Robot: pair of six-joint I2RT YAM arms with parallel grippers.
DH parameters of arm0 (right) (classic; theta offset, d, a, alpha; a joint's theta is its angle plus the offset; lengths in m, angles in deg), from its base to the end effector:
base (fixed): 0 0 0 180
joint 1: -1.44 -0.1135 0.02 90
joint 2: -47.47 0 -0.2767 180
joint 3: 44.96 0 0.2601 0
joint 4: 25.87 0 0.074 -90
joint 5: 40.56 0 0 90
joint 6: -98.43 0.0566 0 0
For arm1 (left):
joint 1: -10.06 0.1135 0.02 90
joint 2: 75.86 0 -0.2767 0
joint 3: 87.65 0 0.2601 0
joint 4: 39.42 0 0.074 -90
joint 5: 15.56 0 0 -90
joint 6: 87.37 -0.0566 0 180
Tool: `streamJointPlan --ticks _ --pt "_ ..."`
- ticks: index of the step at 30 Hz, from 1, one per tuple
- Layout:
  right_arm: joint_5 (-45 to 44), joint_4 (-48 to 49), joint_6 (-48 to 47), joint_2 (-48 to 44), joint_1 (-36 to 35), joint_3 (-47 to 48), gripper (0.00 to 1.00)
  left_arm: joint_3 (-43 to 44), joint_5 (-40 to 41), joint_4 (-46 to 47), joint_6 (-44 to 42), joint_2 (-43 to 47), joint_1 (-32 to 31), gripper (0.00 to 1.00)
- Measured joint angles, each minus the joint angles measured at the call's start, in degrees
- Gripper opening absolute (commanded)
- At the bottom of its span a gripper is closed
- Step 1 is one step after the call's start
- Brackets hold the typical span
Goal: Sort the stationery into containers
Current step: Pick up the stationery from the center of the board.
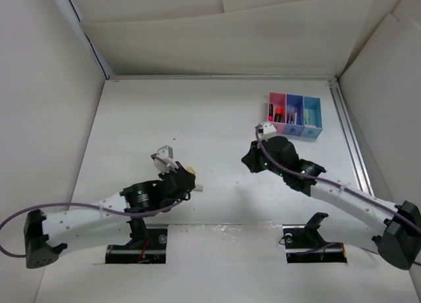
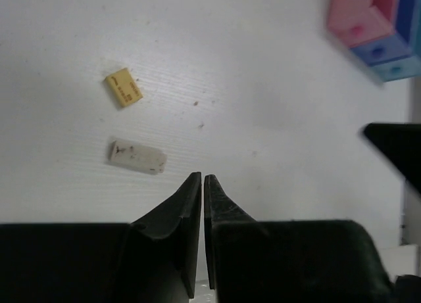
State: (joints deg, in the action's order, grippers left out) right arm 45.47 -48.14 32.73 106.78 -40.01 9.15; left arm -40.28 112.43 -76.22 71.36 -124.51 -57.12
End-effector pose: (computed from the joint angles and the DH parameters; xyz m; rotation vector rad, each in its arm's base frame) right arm 0.1926 0.1649 0.2677 -0.2708 2.0936 0.6342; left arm 0.1060 -0.1622 0.2423 -0.3847 2.1194 -0.6842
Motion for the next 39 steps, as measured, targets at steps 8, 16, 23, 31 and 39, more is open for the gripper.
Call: streamJointPlan --ticks 8,16,23,31,39 --pt "5.1 8.7 -5.0 18.6 -15.6 2.1 0.44 13.1 3.5 -9.7 -4.2 19.5 0.0 0.2" --pt "2.3 11.8 -10.8 36.9 -22.2 12.3 0.68 18.9 5.9 -16.5 -7.0 23.9 0.1 0.3" --pt "-2.0 11.9 -13.2 43.7 -23.2 15.6 0.69 22.8 7.6 -20.2 -8.8 26.0 0.1 0.35" --pt "-2.9 12.0 -14.5 45.4 -23.2 17.5 0.59 23.5 8.9 -21.4 -9.7 28.2 0.1 0.36" --pt "-3.7 12.0 -14.4 46.5 -23.2 18.1 0.01 23.5 9.7 -22.0 -9.8 29.0 0.1 0.36"
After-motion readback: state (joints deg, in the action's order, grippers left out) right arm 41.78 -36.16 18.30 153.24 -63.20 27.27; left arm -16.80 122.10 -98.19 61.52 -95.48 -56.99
